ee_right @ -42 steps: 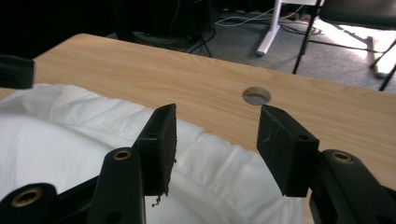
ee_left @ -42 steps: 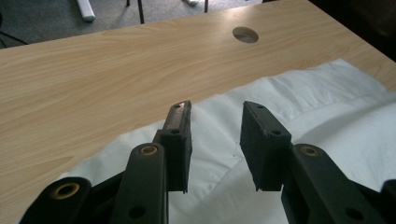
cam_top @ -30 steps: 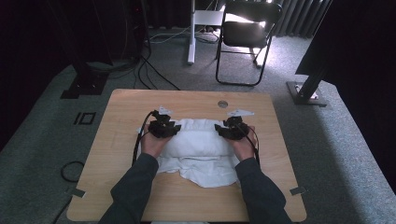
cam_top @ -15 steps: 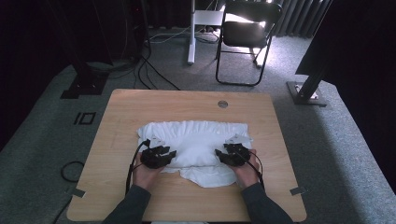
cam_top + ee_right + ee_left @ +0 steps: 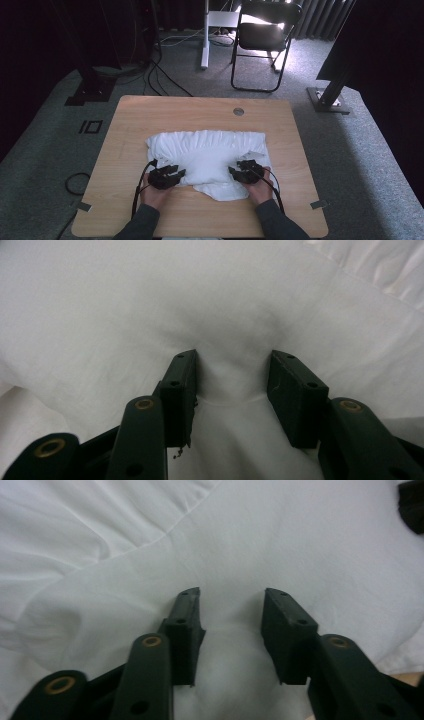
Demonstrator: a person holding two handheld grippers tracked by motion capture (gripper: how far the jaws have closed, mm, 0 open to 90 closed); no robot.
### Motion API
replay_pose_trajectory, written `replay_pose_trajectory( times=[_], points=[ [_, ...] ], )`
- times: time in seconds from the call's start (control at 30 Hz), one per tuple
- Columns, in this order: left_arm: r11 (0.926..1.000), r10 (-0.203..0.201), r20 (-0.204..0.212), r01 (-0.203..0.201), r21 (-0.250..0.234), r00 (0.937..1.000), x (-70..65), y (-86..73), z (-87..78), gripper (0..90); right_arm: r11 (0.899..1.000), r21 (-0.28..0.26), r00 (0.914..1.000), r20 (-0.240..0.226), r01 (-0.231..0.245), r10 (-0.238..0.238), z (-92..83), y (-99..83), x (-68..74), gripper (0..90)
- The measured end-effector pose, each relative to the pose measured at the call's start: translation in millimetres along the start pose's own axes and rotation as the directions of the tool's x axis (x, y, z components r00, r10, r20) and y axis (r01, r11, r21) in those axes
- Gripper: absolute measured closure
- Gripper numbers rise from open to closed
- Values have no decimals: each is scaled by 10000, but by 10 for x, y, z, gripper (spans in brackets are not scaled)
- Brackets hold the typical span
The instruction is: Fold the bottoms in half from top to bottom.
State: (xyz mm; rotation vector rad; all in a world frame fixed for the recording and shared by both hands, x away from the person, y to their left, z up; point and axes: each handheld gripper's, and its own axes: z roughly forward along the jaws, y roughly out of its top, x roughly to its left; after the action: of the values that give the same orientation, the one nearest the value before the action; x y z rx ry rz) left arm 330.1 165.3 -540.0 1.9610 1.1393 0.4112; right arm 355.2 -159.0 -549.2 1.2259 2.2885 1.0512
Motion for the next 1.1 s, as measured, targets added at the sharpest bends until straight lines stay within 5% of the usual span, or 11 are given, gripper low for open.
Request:
replay_pose_trajectory(
  times=[0.17, 0.3, 0.6, 0.87, 1.1],
  points=[
    [9979, -465, -1023, 416, -493, 9937, 239, 140, -184, 438, 9998, -39, 9995, -234, -215, 214, 18, -4, -38, 541],
    [9929, -1158, -1968, 1081, -492, 9736, 509, 170, -199, 354, 9998, -56, 9995, -244, -216, 214, 20, -4, -39, 541],
    [9813, -1905, -2238, 1917, -165, 9558, 744, 108, -75, 260, 9996, -109, 9993, -288, -261, 258, 20, -14, -45, 541],
    [9731, -2130, -2172, 2268, 407, 9526, 798, 52, 80, 178, 9995, -142, 9992, -291, -274, 270, 20, -18, -44, 541],
    [9771, -1976, -2246, 2103, 338, 9542, 799, 42, 101, 161, 9995, -160, 9991, -316, -272, 267, 20, -23, -49, 540]
  ],
)
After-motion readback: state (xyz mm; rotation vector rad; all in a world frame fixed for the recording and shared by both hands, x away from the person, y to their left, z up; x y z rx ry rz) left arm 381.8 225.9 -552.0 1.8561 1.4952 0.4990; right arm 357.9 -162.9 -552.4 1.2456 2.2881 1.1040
